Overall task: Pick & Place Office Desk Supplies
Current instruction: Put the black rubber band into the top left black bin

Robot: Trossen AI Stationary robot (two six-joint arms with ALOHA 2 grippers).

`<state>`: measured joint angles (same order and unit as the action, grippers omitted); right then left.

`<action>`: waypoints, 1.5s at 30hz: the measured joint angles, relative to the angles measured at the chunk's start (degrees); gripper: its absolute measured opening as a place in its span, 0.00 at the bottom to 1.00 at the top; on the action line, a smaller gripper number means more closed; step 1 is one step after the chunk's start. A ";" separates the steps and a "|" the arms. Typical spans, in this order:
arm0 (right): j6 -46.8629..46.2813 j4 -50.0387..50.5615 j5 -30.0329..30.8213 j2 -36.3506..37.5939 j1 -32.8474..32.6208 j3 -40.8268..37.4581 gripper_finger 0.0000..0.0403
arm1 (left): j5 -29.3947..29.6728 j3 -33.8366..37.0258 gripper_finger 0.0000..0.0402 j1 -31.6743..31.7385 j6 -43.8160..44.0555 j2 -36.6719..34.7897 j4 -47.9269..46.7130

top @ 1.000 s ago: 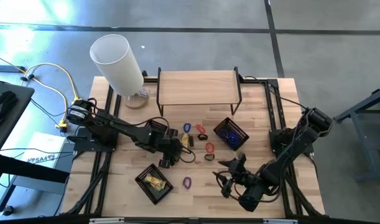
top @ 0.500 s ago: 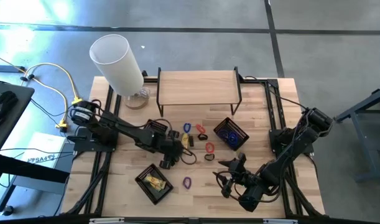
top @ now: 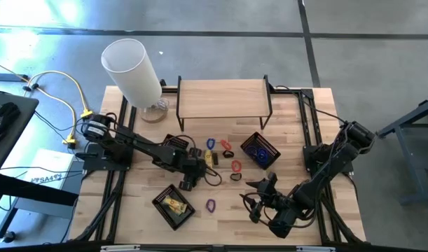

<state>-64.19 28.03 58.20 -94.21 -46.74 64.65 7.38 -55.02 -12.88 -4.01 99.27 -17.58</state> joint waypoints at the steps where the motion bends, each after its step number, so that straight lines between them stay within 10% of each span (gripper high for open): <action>1: -0.01 -0.02 0.04 0.00 0.00 0.00 0.56 | -0.01 0.00 0.42 0.00 0.25 0.38 0.08; 11: 0.01 -0.23 0.15 -0.02 0.00 0.00 0.56 | 0.15 -0.02 0.39 0.00 1.10 0.43 0.18; 27: 0.01 -0.15 0.13 -0.02 0.00 0.00 0.56 | 5.22 0.11 0.01 -0.97 3.57 0.54 0.48; 45: 0.01 0.00 0.11 -0.02 0.00 0.00 0.56 | 7.80 0.11 0.00 -4.59 11.03 -11.43 -0.19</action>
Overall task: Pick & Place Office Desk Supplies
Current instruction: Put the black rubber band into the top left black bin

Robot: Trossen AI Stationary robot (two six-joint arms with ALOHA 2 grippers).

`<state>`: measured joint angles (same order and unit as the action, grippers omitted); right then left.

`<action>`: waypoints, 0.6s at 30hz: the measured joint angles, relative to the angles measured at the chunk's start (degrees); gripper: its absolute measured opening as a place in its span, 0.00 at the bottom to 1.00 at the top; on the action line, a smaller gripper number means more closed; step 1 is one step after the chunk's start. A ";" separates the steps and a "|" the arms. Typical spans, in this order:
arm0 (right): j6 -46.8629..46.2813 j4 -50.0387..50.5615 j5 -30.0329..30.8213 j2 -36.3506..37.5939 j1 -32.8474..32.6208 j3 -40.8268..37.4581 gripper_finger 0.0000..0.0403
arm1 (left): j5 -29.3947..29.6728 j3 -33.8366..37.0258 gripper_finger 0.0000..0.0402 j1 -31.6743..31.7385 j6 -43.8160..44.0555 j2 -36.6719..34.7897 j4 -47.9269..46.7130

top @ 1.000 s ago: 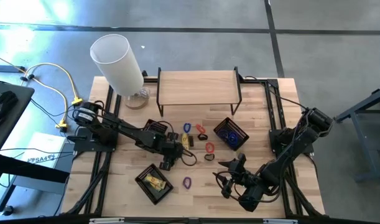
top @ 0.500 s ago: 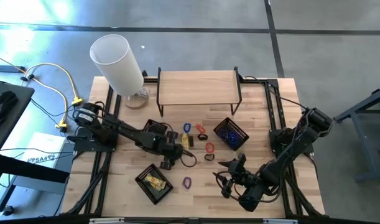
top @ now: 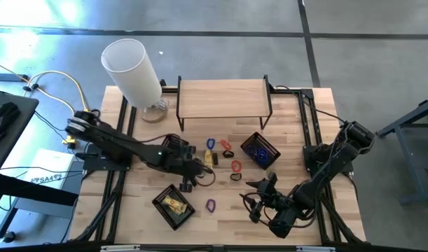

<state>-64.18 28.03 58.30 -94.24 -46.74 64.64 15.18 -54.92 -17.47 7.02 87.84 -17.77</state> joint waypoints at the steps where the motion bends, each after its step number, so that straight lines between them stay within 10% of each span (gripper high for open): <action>1: 0.00 0.00 0.00 0.00 0.00 0.00 0.56 | 0.08 -0.02 0.00 0.00 0.67 -1.50 -0.52; 18: 0.00 0.00 -0.04 -0.02 0.00 0.00 0.56 | 13.68 -0.07 0.00 4.57 33.91 -19.00 -27.62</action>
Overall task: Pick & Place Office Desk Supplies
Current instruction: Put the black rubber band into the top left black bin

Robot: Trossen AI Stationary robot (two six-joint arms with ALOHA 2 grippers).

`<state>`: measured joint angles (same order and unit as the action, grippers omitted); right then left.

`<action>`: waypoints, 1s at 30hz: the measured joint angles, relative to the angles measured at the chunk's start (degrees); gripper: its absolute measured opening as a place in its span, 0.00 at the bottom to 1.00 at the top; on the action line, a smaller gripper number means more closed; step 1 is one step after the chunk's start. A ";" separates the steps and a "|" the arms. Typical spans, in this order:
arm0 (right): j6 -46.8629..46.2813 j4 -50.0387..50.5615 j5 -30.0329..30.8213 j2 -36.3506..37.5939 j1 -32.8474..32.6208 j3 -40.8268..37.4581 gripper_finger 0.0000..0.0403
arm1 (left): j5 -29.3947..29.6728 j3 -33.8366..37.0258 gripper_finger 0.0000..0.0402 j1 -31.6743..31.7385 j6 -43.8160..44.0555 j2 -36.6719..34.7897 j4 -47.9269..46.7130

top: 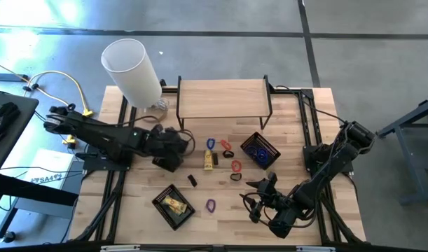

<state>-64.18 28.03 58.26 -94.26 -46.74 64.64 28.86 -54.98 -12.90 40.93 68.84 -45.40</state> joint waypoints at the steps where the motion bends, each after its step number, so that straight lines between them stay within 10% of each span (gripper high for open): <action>1: 0.00 0.00 0.00 0.01 0.00 0.00 0.56 | -0.16 0.00 0.00 0.39 1.40 0.00 -1.79; 30: -0.02 -0.61 -0.21 -2.09 0.57 -0.04 0.56 | -13.73 10.99 0.00 8.26 6.90 0.46 1.03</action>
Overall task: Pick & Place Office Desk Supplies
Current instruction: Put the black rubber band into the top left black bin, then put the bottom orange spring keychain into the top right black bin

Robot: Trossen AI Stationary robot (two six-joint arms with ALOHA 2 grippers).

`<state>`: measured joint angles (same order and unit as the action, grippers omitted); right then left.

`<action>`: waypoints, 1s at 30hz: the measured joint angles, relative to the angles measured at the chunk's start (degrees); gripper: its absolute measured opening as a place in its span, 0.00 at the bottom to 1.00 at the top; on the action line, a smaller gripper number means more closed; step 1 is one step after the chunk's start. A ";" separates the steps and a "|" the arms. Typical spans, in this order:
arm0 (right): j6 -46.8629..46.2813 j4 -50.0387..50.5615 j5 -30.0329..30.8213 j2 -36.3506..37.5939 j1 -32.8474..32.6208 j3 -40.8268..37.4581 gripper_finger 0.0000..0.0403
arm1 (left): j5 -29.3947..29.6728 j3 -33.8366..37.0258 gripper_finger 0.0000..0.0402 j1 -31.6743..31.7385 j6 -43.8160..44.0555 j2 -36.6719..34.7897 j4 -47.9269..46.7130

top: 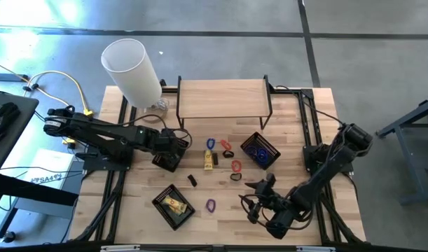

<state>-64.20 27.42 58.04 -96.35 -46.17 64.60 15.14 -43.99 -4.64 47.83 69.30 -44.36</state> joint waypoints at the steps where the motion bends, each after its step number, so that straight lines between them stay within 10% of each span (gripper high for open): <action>1: 0.00 0.03 -0.26 -0.19 0.21 0.00 0.56 | 0.00 0.00 0.00 0.00 0.00 0.00 0.30; 30: 0.02 0.08 -4.21 -0.51 1.94 0.00 0.56 | -0.11 0.00 0.23 -0.02 0.04 0.00 1.14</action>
<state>-64.18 27.51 53.83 -96.86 -44.23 64.60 15.03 -43.99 -4.67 47.88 69.30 -43.22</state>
